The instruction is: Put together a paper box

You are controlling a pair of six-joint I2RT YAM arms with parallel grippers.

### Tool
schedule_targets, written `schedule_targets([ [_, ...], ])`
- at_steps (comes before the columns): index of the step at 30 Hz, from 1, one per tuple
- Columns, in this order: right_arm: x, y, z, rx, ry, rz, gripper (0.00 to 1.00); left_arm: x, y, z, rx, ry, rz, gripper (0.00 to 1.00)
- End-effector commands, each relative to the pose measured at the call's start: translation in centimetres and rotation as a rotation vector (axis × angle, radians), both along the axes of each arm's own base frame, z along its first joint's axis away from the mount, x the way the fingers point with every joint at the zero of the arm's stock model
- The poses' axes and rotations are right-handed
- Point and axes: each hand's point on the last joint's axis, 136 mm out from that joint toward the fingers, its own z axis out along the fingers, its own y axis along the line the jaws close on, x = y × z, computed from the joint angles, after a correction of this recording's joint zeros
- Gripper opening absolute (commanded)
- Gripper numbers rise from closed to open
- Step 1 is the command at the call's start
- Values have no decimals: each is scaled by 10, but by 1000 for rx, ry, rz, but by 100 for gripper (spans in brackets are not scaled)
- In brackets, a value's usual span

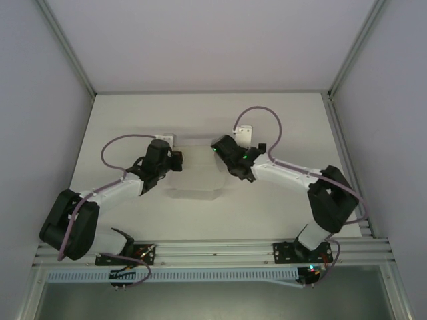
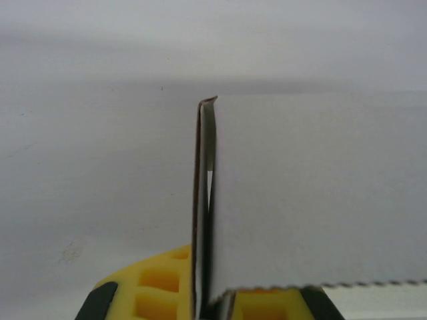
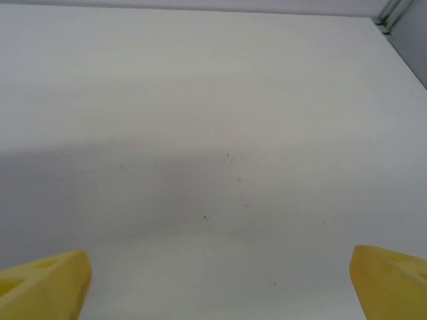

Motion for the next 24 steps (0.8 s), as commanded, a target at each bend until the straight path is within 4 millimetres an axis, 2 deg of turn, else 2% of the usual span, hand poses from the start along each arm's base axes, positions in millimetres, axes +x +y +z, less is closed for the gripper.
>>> schedule_targets([
  [1,3,3,10,112,-4,114,100,3,-6,23,-31,-50,-24,0],
  [4,0,-8,10,135,-1,173,100,4,-5,25,-24,-66,-27,0],
  [6,-3,-5,10,161,12,281,100,3,-5,26,-24,-68,-31,0],
  [13,-27,35,21,236,29,687,99,4,-8,25,-18,-64,-46,0],
  [15,-33,46,25,253,32,767,95,4,-10,25,-22,-61,-58,0],
  [20,-42,68,34,294,23,906,88,4,-11,23,-24,-55,-56,0],
  [24,-38,77,36,300,24,943,84,3,-12,24,-23,-55,-70,0],
])
